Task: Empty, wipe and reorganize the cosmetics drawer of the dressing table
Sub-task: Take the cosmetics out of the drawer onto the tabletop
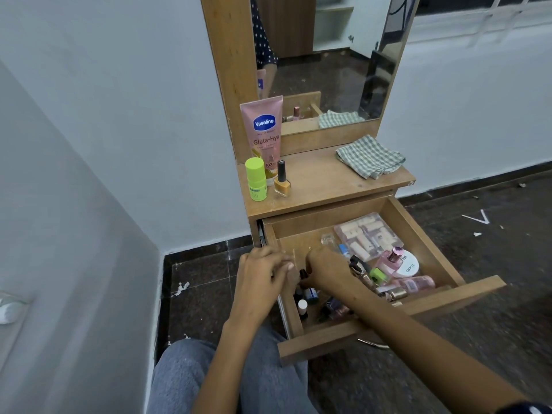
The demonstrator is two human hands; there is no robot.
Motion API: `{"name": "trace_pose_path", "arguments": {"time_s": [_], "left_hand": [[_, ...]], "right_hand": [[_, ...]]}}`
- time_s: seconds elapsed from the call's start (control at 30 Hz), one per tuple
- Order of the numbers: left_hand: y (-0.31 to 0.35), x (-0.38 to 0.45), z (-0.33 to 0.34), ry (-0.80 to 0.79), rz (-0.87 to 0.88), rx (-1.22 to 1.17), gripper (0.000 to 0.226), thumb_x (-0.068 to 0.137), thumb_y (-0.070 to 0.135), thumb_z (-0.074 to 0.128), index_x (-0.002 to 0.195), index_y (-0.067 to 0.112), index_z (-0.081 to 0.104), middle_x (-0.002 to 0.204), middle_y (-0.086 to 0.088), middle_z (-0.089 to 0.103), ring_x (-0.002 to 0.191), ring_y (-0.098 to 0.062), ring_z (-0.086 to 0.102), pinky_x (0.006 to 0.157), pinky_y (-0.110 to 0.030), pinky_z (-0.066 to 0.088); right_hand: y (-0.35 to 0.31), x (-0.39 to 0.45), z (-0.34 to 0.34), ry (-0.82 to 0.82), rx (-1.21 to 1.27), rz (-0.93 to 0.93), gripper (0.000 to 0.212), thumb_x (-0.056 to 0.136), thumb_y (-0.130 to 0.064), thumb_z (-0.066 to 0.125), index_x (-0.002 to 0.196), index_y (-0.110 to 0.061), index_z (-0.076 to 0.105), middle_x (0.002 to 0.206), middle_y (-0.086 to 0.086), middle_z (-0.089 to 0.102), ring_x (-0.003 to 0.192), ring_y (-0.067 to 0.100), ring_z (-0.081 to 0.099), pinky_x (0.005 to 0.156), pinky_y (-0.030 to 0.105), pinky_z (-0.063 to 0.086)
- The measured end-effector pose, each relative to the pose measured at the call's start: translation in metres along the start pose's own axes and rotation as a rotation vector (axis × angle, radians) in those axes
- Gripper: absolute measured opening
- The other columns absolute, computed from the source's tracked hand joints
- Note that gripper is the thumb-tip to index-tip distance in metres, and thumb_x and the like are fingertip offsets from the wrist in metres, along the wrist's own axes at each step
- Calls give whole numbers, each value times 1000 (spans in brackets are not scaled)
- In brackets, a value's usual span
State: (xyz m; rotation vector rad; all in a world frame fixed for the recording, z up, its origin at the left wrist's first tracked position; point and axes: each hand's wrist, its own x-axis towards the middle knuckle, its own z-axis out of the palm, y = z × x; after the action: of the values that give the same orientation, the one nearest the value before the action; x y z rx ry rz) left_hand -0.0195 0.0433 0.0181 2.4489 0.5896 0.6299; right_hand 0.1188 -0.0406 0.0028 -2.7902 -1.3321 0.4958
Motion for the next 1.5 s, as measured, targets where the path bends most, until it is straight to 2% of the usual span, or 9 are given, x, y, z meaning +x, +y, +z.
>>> {"name": "trace_pose_path", "arguments": {"time_s": [0.17,0.33,0.47,0.6,0.77,1.0,1.1,1.27,1.5], "left_hand": [[1,-1,0,-58,26,0,14,88,32,63,97,27,73,102,14,67,100,-7,56,91,-42,44],[0,-2,-2,-185,96,70,15,82,42,66,88,31,75,101,16,68,99,-7,54,91,-37,41],[1,1,-3,-279,149,87,16,78,43,70,84,29,77,102,11,70,99,-10,57,90,-38,43],[5,4,-6,-315,155,109,15,79,40,71,86,27,77,102,10,69,100,-8,54,91,-34,42],[10,5,-7,-350,160,150,17,80,40,70,89,27,76,108,9,66,106,-9,51,96,-28,36],[14,5,-6,-375,201,110,22,82,42,68,93,25,76,108,10,65,106,-6,48,84,-14,27],[14,8,-6,-411,228,139,21,82,41,67,94,25,74,105,11,67,102,-3,51,92,-9,16],[13,10,-5,-469,224,183,20,80,43,68,94,29,73,99,13,68,96,-2,54,109,-21,11],[12,10,2,-462,201,220,21,82,44,65,95,32,75,91,9,70,100,-6,55,109,-24,12]], "right_hand": [[-1,3,6,-1,93,8,36,77,-33,75,99,-7,65,103,8,65,93,22,63,77,31,54],[20,0,-8,96,502,47,24,71,-23,81,85,-11,66,87,5,68,78,14,60,67,27,48],[19,-9,-40,397,796,-91,21,72,-15,80,89,-13,68,79,-5,66,73,1,60,66,11,47],[5,0,-62,686,1031,-152,21,76,-7,76,95,-11,67,85,-5,68,82,4,66,75,13,52],[-6,36,-72,861,991,-131,20,79,-5,72,97,-12,66,92,1,69,86,7,65,76,18,53],[-9,71,-73,904,840,-67,22,80,-8,72,101,-8,66,97,5,67,88,10,61,79,18,48],[-6,72,-70,872,860,-77,27,80,-12,73,105,-8,64,102,5,65,93,10,59,81,30,55],[5,31,-54,906,859,-136,24,85,-17,68,108,-11,63,104,-2,64,96,7,59,79,26,54],[30,-29,-6,586,714,-259,7,85,-13,68,92,-13,70,85,-7,68,79,3,64,70,12,51]]}}
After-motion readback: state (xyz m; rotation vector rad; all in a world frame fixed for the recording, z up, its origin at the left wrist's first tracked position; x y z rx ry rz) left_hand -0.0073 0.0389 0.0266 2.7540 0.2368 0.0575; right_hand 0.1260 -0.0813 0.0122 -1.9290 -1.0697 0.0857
